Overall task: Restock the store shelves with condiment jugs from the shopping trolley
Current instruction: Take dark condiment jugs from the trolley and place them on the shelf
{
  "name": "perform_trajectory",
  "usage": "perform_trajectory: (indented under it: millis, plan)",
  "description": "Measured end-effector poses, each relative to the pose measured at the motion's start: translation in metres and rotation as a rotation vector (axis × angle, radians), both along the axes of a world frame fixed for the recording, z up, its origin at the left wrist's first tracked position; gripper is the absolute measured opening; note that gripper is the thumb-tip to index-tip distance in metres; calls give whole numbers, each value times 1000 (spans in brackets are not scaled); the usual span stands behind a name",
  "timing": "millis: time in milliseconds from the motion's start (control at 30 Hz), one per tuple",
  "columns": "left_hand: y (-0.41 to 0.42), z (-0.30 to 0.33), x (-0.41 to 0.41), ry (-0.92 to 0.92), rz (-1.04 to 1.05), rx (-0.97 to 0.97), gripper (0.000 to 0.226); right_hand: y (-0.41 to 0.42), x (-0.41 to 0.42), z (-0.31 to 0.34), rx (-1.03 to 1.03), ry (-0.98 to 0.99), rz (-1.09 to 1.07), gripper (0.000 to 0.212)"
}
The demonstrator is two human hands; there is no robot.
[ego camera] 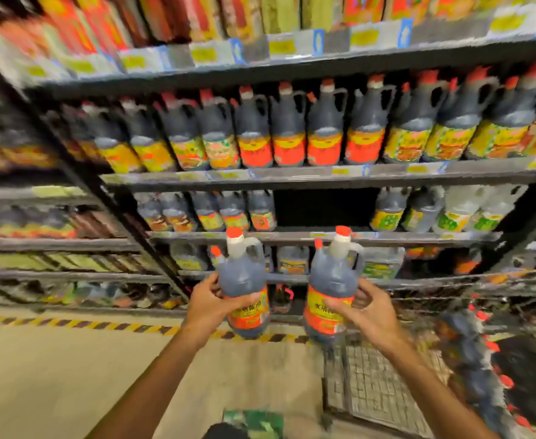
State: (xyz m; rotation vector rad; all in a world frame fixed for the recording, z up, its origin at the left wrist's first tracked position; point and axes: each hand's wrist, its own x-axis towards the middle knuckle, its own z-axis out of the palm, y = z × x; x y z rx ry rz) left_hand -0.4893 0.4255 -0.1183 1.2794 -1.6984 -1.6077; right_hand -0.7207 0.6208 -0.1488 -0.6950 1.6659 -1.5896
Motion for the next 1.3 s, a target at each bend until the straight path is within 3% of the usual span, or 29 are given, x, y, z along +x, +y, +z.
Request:
perform_trajectory:
  millis: [133, 333, 500, 600, 967, 1167, 1300]
  plan:
    - [-22, 16, 104, 73, 216, 6, 80, -72, 65, 18, -24, 37, 198, 48]
    - [-44, 32, 275, 122, 470, -62, 63, -172, 201, 42, -43, 90, 473, 47]
    - [-63, 51, 410, 160, 616, -112, 71, -238, 330, 59, -79, 125, 613, 48]
    - [-73, 60, 467, 175, 655, -151, 63, -266, 391, 66, -88, 132, 671, 54]
    - [-140, 56, 561, 189, 711, -180, 66, -361, 491, 69, -68, 145, 813, 64]
    - [-232, 47, 581, 151, 697, -164, 63, -448, 508, 58, -62, 125, 801, 56]
    - [-314, 47, 590, 133, 661, -160, 62, -521, 518, 52, -71, 71, 768, 66]
